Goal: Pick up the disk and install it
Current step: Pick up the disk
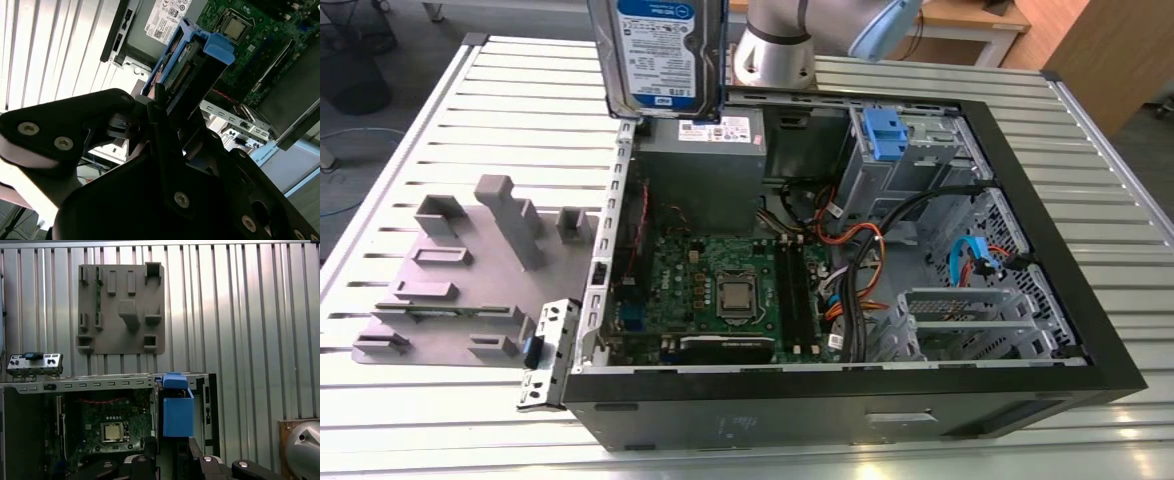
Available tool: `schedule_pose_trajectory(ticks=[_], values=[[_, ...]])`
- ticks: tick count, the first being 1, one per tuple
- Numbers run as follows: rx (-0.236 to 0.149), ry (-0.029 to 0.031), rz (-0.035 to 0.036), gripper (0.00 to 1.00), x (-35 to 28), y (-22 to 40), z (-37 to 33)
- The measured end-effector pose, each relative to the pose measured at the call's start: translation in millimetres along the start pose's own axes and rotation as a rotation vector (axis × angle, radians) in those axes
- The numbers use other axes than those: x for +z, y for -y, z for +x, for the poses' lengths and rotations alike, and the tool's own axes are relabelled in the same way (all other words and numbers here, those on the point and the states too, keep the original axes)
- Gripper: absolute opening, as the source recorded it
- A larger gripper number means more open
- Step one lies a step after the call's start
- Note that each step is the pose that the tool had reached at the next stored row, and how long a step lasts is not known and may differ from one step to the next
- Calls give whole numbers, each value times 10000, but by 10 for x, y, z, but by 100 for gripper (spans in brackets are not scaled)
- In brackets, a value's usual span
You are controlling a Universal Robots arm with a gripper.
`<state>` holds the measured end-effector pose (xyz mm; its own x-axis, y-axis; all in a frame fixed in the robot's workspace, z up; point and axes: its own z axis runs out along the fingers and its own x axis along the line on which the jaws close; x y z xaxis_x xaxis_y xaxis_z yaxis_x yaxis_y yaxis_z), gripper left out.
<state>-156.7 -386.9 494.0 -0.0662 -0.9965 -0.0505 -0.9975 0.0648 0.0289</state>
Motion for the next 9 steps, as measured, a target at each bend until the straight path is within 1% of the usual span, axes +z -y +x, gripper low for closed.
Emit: schedule_pose_trajectory(ticks=[9], values=[[0,0,0,35,-1,308,-20]])
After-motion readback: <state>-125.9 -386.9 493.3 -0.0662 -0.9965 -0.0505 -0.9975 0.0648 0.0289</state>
